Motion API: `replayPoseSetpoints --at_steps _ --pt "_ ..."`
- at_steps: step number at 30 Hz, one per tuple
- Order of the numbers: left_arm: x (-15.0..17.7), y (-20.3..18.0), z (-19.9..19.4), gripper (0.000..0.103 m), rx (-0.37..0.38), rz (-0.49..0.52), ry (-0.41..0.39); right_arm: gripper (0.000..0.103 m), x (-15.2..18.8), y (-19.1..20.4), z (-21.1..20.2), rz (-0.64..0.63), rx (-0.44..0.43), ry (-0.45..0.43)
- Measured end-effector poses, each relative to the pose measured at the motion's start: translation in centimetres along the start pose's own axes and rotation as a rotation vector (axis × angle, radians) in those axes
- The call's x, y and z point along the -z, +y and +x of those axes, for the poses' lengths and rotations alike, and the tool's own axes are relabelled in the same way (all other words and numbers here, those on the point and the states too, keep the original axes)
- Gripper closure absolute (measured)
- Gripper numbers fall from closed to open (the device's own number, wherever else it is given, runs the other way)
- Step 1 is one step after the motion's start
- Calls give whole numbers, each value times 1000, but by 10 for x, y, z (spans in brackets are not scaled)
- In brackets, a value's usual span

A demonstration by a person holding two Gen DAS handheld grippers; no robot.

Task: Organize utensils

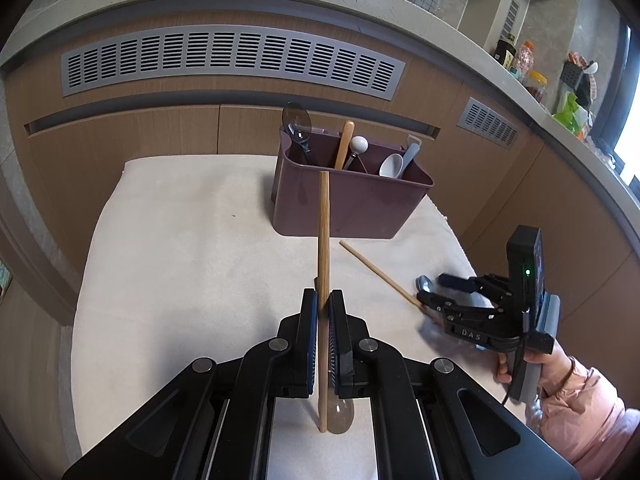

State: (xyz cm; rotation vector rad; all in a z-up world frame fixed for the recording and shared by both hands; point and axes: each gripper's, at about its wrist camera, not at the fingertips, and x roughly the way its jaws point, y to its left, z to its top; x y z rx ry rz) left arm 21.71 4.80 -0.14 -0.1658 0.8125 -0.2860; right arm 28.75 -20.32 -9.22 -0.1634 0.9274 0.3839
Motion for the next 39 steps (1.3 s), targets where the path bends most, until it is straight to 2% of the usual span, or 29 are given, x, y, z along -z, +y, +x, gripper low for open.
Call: replayPoseSetpoints --at_steps 1,3,5,7,8,9,13,21,27,30,32,36,39 --pt "0 0 1 97 -1 0 1 60 0 3 3 5 -19 17" --pt "-1 1 1 97 -1 -4 2 62 -2 12 6 -34 30 13" --pt "0 0 1 97 0 -2 2 62 -5 9 8 -15 14 25" --pt "-1 0 2 97 1 1 2 66 -8 1 10 20 -9 21" --pt "0 0 2 97 0 1 2 72 -10 -2 11 30 -8 18" --pt "-1 1 2 97 0 0 3 77 -11 -3 11 30 8 20" --pt "0 0 1 97 -2 -4 1 78 -10 9 7 0 61 36" --pt "2 -9 -10 97 -15 9 -46 78 -1 16 -63 92 -29 -114" --pt "-6 -25 -32 97 14 39 -104 78 -2 22 -113 109 -85 -224" --pt "-28 -34 -47 97 65 52 -142 78 -17 29 -140 79 -87 -303" --pt "-51 -44 -61 97 76 83 -200 78 -40 33 -164 48 -89 -367" --pt "-111 -67 -95 97 71 164 -373 78 -101 37 -219 -13 -43 -534" --pt "-147 -73 -106 97 54 181 -470 78 -141 35 -249 -31 -9 -657"
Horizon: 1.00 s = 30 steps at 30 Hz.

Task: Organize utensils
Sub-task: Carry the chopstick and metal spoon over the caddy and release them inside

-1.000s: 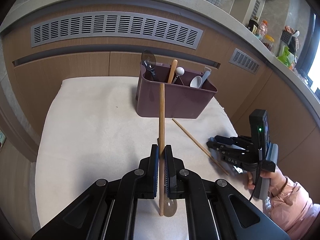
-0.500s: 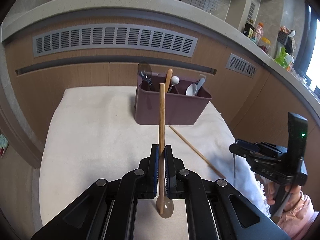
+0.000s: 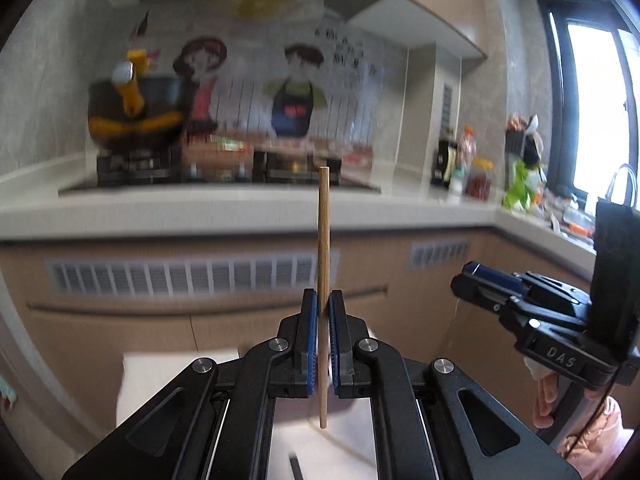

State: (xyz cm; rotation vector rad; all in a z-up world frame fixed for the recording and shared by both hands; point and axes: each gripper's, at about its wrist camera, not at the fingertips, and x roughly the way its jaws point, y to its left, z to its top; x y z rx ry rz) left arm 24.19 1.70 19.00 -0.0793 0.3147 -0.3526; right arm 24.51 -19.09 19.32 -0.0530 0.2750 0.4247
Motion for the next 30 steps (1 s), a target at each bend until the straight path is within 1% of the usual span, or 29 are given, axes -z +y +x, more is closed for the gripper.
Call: replayPoseSetpoints --at_steps 3,5,8,10,14,17,20,25,30 --pt "-22 5 14 97 -23 10 -51 78 -27 -8 12 1 31 -69" --pt "-27 13 32 97 -35 6 -63 78 -31 -14 25 9 50 -93" --pt "-22 24 60 97 -31 -22 -35 78 -25 -22 52 39 56 -59" --pt "-15 31 77 97 -40 -29 -6 78 -11 -28 70 63 53 -30" --pt "14 40 114 97 -53 -27 63 78 18 -32 103 71 48 39" --pt "43 42 142 97 -66 -16 123 77 42 -34 126 81 40 93" --pt "68 46 165 97 -67 -31 188 77 69 -37 147 96 34 156" --pt "95 50 186 97 -79 -46 255 77 106 -37 171 108 32 249" --pt "117 54 199 96 -87 -71 330 77 131 -39 183 120 28 312"
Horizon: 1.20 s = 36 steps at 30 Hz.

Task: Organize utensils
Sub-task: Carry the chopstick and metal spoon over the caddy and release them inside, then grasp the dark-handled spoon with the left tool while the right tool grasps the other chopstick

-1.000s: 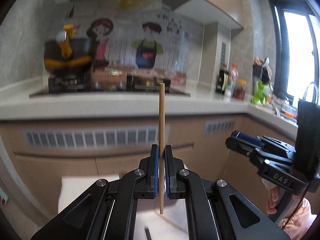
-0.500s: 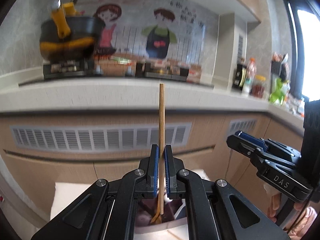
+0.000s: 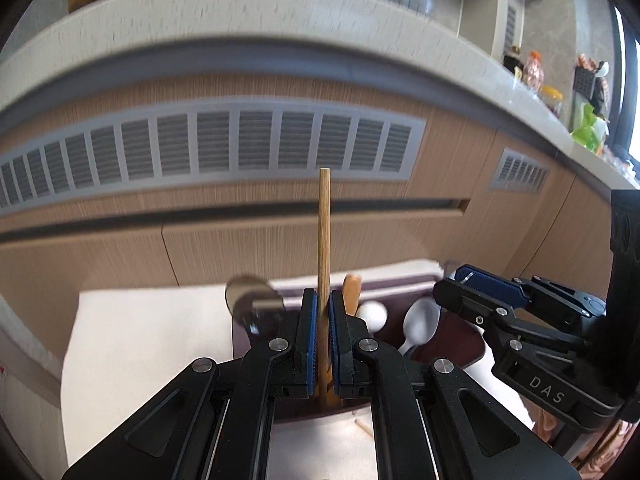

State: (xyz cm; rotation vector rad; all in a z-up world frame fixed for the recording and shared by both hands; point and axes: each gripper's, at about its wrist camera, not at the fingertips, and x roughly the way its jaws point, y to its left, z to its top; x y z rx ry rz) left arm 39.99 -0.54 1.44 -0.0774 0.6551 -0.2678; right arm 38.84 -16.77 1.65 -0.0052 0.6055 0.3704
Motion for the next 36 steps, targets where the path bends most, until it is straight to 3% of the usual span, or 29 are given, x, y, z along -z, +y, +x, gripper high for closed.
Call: replayPoseSetpoints --at_steps 5,7,11,18,23,32,34,36 --pt "7 4 3 95 -3 -27 41 72 12 -3 10 13 -12 78" --pt "8 4 -1 93 -2 -28 46 63 15 -4 6 22 -11 78" --pt "13 0 -20 74 -13 -11 39 37 15 -2 -18 15 24 7" --pt "40 1 -63 55 -51 5 39 0 29 14 -68 -68 125 -104" --pt "76 4 -78 53 -53 19 117 0 55 26 -73 -149 154 -35" --pt "152 17 -85 52 -72 -5 295 2 109 37 -34 -190 2 203" --pt "167 20 -86 52 -74 -11 328 16 120 44 -20 -220 -12 260" --pt "176 23 -88 52 -77 -15 347 58 129 49 -6 -249 12 316"
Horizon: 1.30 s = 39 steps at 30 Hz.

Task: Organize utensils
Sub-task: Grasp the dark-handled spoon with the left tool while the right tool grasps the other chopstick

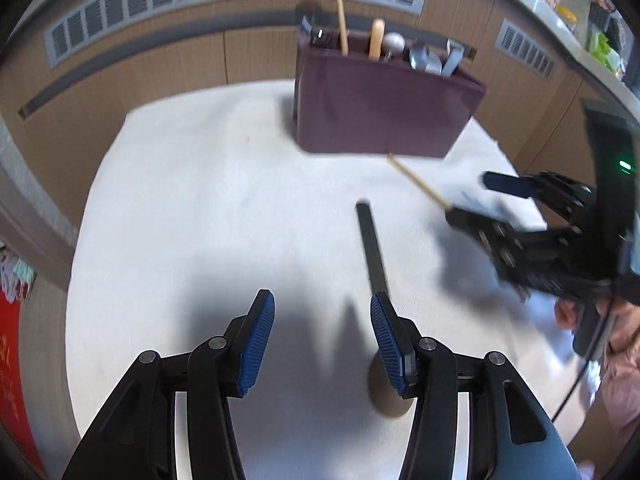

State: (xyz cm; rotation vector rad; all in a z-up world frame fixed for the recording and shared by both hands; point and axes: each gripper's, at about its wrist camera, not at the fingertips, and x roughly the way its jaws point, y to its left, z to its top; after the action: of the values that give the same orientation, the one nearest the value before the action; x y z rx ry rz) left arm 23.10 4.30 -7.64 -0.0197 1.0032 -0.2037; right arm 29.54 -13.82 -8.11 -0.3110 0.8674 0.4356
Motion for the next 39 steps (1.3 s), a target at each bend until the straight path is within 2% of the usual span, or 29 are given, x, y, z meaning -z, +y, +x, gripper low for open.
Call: replayPoseSetpoints --at_steps 2,4,5,6,7,11,16,18,21,25,27,28,35,37,39 --pt "5 2 0 52 3 -4 10 74 2 0 12 12 -22 50" --pt "8 4 0 52 8 -5 15 76 4 -3 18 40 -59 73" --pt "7 3 1 52 9 -5 15 81 4 -3 17 41 -62 69" --pt "7 3 2 52 21 -4 19 94 4 -2 15 34 -62 75" --pt "6 3 2 52 36 -5 25 97 5 -1 14 30 -53 81" --pt "-4 -6 9 52 74 16 49 98 14 1 3 30 -36 82" --pt "-22 -27 25 52 81 94 109 98 32 -13 -24 92 -55 64" --pt "-31 -36 35 53 59 119 143 98 37 -19 -31 120 -66 64" --pt "-42 -48 50 63 12 163 181 98 46 -26 -40 144 -64 61" --pt "-49 -55 65 76 1 170 222 98 54 -32 -45 153 -69 58" --pt "-51 -58 66 89 -3 180 205 98 55 -34 -46 155 -70 54" --pt "-51 -57 66 90 1 178 201 98 56 -33 -45 155 -72 51" --pt "-41 -45 42 90 46 114 103 94 38 -23 -34 113 -109 51" --pt "-37 -40 31 90 57 91 67 88 28 -21 -25 97 -136 63" --pt "-31 -33 18 90 68 58 29 78 16 -16 -14 77 -156 78"
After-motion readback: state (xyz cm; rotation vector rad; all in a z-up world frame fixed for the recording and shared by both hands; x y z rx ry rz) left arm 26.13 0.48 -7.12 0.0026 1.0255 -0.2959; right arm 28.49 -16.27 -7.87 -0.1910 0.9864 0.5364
